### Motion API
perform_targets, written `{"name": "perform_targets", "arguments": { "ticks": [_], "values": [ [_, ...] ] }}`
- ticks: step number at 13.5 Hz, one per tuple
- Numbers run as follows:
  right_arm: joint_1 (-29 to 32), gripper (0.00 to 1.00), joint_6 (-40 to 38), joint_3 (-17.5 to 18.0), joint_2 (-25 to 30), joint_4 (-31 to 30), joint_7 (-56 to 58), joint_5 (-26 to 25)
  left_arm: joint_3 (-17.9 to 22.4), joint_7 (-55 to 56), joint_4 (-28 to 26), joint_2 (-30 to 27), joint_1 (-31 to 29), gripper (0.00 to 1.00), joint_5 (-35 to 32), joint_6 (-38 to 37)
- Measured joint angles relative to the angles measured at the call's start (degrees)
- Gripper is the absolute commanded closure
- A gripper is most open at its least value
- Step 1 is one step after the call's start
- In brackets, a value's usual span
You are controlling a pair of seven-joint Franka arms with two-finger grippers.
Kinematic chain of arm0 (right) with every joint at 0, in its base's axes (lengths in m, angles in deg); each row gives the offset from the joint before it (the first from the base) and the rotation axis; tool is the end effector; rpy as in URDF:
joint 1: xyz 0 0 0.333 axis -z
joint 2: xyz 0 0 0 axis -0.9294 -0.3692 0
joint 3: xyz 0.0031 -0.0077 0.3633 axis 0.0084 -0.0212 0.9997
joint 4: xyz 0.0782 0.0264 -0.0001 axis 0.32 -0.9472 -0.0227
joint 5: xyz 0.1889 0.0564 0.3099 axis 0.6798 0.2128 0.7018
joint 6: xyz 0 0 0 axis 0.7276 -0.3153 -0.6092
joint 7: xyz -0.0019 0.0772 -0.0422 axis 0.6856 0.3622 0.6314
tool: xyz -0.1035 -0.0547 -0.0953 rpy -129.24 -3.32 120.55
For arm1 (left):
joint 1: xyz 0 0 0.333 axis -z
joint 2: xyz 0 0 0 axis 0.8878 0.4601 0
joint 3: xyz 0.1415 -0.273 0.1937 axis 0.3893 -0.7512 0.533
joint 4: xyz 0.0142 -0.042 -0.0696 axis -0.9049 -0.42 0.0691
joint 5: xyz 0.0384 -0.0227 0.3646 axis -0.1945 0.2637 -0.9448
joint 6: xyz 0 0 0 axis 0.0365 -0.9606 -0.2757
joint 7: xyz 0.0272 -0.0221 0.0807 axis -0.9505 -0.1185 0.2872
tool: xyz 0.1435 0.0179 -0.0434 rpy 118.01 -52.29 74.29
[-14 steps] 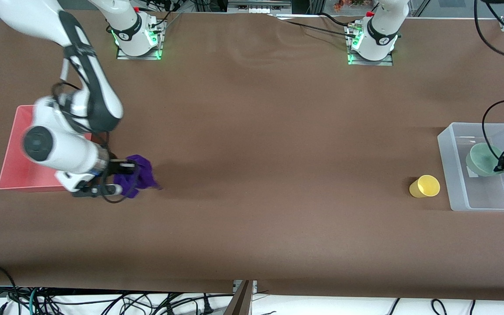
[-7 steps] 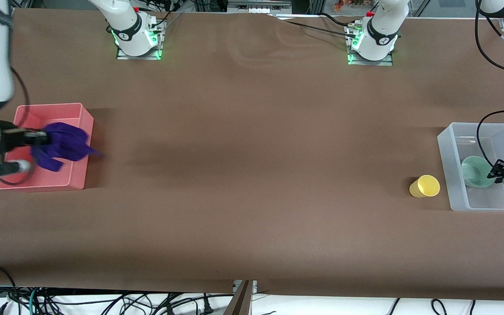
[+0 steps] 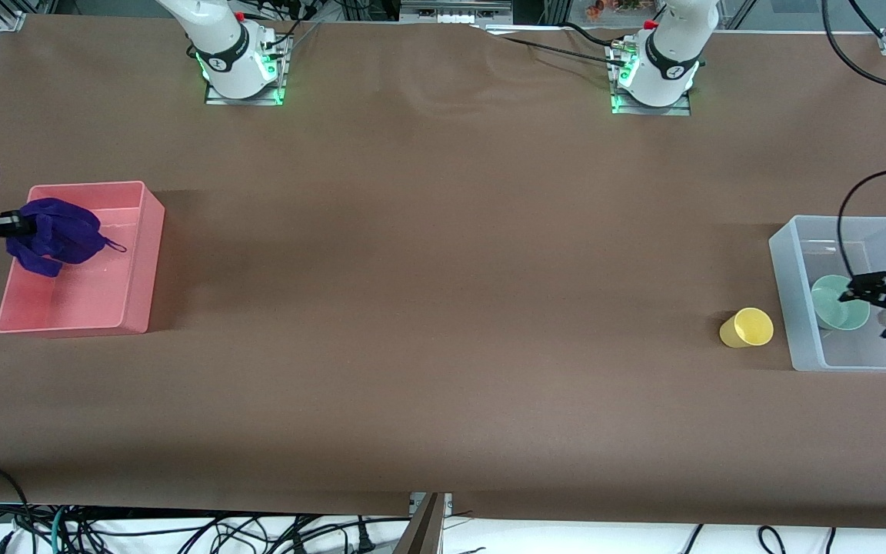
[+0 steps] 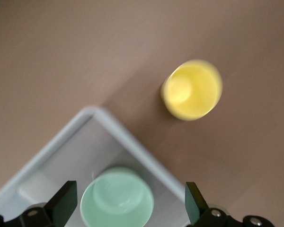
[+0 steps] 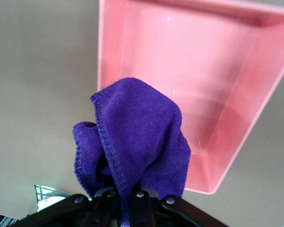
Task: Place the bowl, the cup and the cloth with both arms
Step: 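Release the cloth with the right gripper while the left gripper grasps the cup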
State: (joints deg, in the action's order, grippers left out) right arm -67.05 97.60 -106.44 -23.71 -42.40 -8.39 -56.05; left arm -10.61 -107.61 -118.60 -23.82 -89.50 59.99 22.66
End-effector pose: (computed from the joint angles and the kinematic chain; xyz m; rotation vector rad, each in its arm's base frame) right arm 0.5770 -0.1857 0.4034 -2.9834 -0.3467 0.6393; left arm 0.6722 0.1954 0.3689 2.8338 -1.2045 -0.1489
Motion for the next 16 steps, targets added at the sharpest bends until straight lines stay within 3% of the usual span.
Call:
{"name": "perform_targets", "arguments": {
  "ticks": [1,2,3,4,7,10,11,12,16],
  "values": [
    [-0.01,1.00,1.92,-0.06,-0.25,-2.29,0.02,-0.49,0.08,0.01,-0.14,-0.14,2.85,0.00,0.00,-0.10],
    [-0.04,0.88,3.84,-0.06,-0.43,-4.27,0.02,-1.03,0.20,0.01,-0.51,0.27,4.88,0.00,-0.01,0.67],
    [-0.06,0.11,5.48,-0.06,-0.62,-5.96,0.02,-1.28,0.30,-0.03,-1.23,1.00,5.97,0.00,-0.04,3.08],
    [-0.07,0.00,6.60,-0.06,-0.88,-7.21,0.02,-1.37,0.39,-0.47,-2.00,2.03,6.26,0.00,-0.04,5.70],
    [-0.16,0.00,7.88,-0.06,-1.12,-8.11,0.02,-1.40,0.95,-2.75,-3.12,5.57,5.86,0.04,-0.05,8.80],
    [-0.29,0.00,7.66,-0.01,0.39,-5.71,0.01,-1.29,1.09,-3.41,-4.64,7.36,5.69,0.51,-0.05,9.96],
    [-0.41,0.00,6.22,0.30,1.49,-4.04,0.02,-1.00,1.10,-3.44,-5.07,7.87,5.70,0.79,-0.20,11.20],
    [-0.56,0.00,3.60,1.30,2.83,-1.89,0.02,-0.50,1.10,-3.46,-5.38,8.37,5.70,0.99,-1.30,12.61],
    [-1.58,0.00,-3.67,11.21,8.25,5.23,-8.20,-0.05,1.12,-3.47,-5.50,9.53,5.66,1.00,-4.13,16.07]
  ]
}}
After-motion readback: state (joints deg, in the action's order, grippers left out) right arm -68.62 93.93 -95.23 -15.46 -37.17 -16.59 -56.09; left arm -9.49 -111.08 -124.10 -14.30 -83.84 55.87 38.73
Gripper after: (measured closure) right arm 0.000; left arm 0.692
